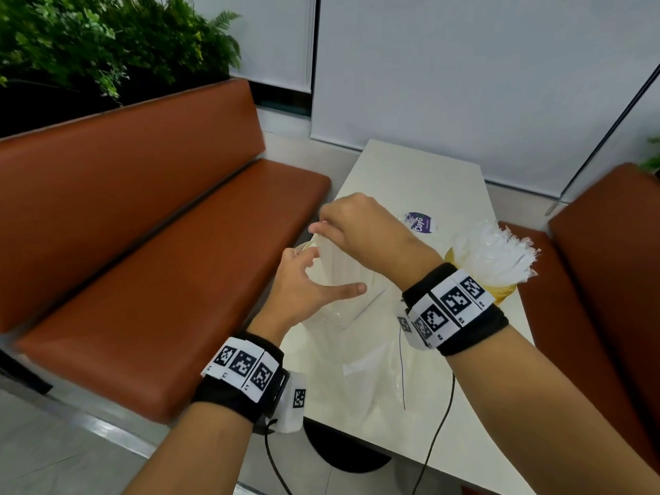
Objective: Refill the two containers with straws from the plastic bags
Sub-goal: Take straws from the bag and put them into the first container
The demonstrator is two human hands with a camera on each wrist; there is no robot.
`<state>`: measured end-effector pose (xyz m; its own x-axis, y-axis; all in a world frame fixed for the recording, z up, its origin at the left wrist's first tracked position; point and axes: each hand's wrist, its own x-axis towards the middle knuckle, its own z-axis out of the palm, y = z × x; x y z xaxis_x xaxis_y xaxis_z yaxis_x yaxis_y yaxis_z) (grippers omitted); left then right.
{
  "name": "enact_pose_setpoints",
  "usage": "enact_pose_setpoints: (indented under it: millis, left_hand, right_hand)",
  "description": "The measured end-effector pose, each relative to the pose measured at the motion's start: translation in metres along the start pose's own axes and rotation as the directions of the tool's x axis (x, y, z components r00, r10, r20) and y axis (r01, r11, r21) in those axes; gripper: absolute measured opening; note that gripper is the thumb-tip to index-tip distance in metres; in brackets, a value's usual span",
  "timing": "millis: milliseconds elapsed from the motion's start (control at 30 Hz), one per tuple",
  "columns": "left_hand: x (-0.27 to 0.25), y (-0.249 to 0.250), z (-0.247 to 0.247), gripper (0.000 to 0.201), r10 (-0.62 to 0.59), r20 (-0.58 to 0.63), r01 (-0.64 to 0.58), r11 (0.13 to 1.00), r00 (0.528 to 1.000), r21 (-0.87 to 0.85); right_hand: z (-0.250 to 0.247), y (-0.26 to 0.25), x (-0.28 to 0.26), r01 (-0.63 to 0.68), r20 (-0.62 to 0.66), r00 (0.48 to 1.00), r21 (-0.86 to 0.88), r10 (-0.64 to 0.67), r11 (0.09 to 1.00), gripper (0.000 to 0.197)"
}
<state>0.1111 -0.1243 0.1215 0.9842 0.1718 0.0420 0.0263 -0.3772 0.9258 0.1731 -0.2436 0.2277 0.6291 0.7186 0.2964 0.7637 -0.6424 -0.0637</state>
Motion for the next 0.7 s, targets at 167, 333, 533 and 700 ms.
enact_pose_setpoints:
  millis: [167, 333, 533, 700]
  left_hand:
    - [0.001, 0.008, 0.013, 0.117, -0.046, -0.058, 0.049, 0.998, 0.997, 0.048]
    - [0.002, 0.005, 0.017, 0.068, -0.042, -0.13, 0.031, 0.996, 0.991, -0.082]
    - [0.003, 0.002, 0.015, 0.055, -0.025, -0.182, -0.027, 0.961, 0.983, -0.275]
    - [0.001, 0.002, 0.014, 0.053, -0.006, -0.187, -0.038, 0.973, 0.982, -0.229]
  right_hand:
    - [-0.009, -0.012, 0.014, 0.041, -0.056, 0.998, -0.016, -0.042, 0.999, 0.037]
    - [0.004, -0.015, 0.013, 0.018, -0.178, 0.984, 0.155, 0.011, 0.988, 0.036]
    - [0.028, -0.022, -0.004, -0.094, -0.186, 0.91, 0.777, 0.37, 0.622, 0.053]
    - [0.06, -0.02, -0.014, -0.268, 0.064, 0.938, 0.756, 0.341, 0.597, 0.047]
